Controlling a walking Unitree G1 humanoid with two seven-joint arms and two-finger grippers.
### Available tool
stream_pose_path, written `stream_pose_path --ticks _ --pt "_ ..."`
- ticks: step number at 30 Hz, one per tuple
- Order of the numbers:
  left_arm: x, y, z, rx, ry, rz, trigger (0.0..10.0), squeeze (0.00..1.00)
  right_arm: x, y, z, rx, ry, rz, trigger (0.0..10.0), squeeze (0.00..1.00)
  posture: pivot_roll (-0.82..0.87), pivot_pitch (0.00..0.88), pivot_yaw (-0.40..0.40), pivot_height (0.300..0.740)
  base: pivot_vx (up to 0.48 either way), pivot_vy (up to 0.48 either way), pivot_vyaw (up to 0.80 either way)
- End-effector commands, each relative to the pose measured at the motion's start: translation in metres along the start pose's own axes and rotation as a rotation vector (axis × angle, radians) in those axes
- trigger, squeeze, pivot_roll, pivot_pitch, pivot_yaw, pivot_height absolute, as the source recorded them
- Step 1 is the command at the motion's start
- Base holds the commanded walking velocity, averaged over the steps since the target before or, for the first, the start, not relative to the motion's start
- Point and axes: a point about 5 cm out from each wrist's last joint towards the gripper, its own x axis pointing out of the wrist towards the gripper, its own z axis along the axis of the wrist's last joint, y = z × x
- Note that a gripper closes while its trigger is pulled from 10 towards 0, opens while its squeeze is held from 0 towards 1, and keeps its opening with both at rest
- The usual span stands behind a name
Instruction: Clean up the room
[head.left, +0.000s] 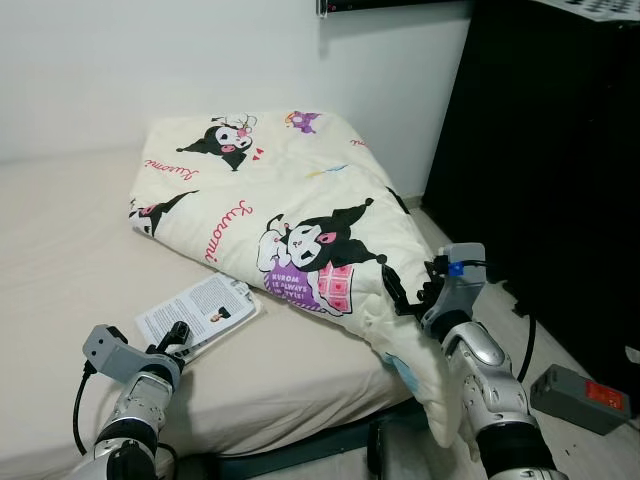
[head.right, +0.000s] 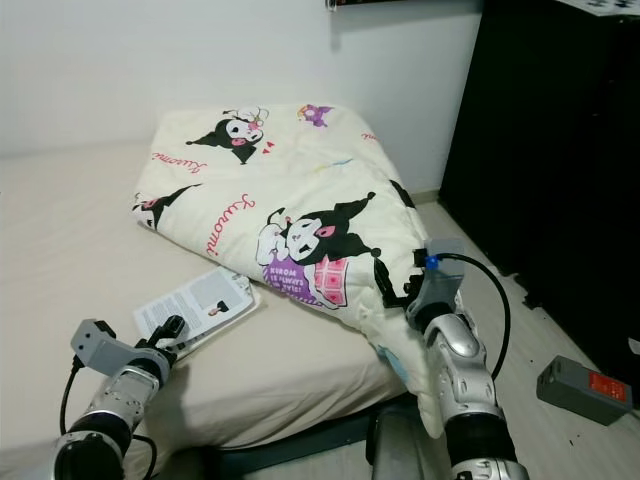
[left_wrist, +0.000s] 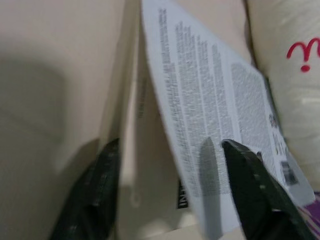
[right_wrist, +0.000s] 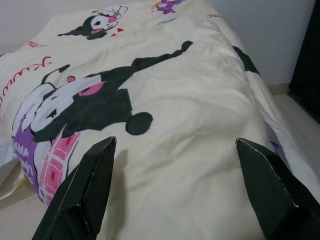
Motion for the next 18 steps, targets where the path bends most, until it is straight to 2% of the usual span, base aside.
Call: stream_pose_path --ticks 1,15,18 --pt "-0.008 0.014 -0.045 -0.027 0.199 0.049 0.0 0.00 -0.001 0.004 -0.001 0.009 0.009 0.009 10.0 0.00 -0.15 0.103 -0.016 0.530 0.000 0.000 0.00" --pt "-0.006 0.003 -0.049 -0.009 0.215 0.014 0.0 0.00 0.000 0.003 0.003 0.000 0.012 0.001 10.0 0.00 -0.16 0.088 -0.014 0.530 0.000 0.000 0.00" --pt "-0.004 -0.008 -0.046 -0.053 0.202 -0.063 0.0 0.00 0.002 0.000 0.007 -0.003 0.003 -0.010 10.0 0.00 -0.16 0.070 -0.013 0.530 0.000 0.000 0.00"
